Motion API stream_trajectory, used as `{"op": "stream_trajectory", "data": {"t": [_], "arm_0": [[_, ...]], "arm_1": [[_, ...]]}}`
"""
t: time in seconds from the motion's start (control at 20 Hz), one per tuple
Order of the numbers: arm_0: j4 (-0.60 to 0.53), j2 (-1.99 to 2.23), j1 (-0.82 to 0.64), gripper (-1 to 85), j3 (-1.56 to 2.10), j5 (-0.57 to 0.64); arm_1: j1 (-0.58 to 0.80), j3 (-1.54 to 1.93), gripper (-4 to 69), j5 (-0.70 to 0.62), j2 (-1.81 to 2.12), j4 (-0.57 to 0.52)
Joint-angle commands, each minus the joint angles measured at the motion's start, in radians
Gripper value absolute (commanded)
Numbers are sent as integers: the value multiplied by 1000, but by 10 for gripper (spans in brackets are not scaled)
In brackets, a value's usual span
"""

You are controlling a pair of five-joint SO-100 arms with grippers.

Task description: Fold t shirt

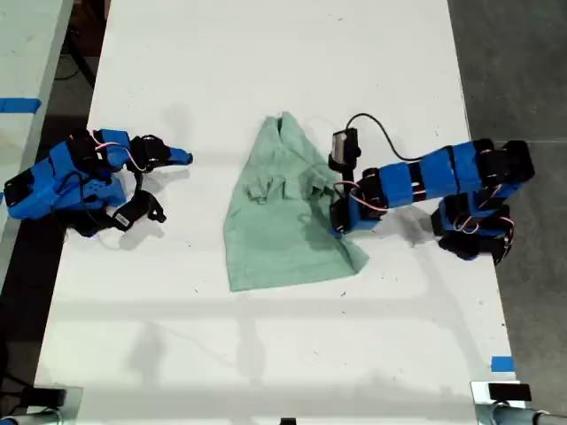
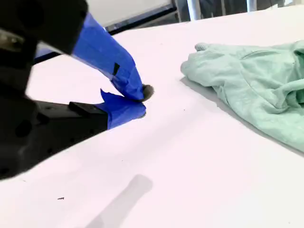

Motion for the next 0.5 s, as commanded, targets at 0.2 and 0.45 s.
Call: {"op": "stream_trajectory", "data": {"t": [0.2, 0.45], "arm_0": [[-8, 6, -2, -1, 15, 0], [-8, 6, -2, -1, 15, 0]], "arm_1": [[-77, -755, 7, -107, -515, 149], [-91, -732, 353, -133, -523, 114]]}}
